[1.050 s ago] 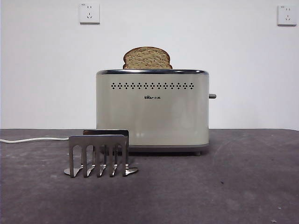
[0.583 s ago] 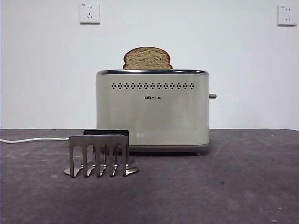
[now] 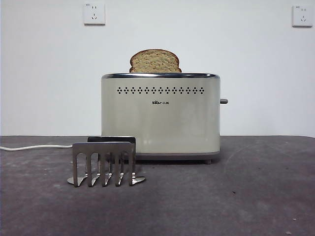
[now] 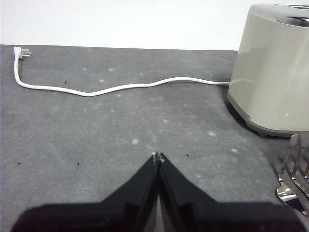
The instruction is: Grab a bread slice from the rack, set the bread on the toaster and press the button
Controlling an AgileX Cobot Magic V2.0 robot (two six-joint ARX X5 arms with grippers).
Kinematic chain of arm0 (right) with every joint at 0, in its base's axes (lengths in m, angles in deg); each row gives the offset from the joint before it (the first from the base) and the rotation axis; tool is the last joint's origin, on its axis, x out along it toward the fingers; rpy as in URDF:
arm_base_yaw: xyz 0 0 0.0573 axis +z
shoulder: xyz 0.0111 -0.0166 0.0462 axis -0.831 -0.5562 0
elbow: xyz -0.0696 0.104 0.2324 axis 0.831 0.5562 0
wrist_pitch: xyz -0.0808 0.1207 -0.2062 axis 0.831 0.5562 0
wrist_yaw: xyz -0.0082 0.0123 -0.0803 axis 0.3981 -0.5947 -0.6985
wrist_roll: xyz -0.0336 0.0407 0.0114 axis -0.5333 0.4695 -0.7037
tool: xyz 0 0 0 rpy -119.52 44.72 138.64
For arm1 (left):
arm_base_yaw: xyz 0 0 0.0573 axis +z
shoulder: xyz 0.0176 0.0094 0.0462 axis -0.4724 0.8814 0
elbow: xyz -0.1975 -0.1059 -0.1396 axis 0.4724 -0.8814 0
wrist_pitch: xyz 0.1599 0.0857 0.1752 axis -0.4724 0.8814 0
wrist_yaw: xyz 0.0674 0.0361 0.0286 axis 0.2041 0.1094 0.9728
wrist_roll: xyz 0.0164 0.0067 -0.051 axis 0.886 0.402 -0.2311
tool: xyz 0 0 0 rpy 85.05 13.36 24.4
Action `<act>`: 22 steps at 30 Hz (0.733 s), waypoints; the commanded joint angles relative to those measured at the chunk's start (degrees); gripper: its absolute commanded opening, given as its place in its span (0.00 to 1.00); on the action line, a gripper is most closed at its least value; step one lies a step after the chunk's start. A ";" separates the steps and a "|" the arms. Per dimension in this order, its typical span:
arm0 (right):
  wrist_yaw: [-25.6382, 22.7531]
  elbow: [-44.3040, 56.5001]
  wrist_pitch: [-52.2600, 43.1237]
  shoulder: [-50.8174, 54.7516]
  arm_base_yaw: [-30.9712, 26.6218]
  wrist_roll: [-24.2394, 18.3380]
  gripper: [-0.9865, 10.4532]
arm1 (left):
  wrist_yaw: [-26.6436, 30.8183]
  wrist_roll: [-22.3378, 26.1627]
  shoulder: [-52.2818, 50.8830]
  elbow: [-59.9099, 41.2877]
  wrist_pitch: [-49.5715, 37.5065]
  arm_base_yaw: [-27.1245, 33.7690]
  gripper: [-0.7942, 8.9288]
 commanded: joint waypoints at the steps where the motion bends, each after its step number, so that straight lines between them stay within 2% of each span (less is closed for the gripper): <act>1: 0.04 0.46 0.04 0.02 0.04 -0.66 0.09 | 0.15 -0.72 -0.15 -0.85 -0.04 0.17 0.08; 15: 0.04 0.46 0.04 0.02 0.04 -0.63 0.09 | 0.15 -0.74 -0.15 -0.85 -0.04 0.17 0.08; 18: -0.02 0.48 -0.02 0.04 -0.26 -2.29 0.09 | 0.15 -0.72 -0.15 -0.85 -0.04 0.17 0.08; 20: -0.07 0.59 -0.68 1.03 -1.09 -5.14 0.09 | 0.15 -0.74 -0.15 -0.85 -0.02 0.17 0.08; 22: -0.04 1.22 -4.07 3.06 -1.90 -5.40 0.09 | 0.17 -0.74 -0.15 -0.85 -0.04 0.17 0.08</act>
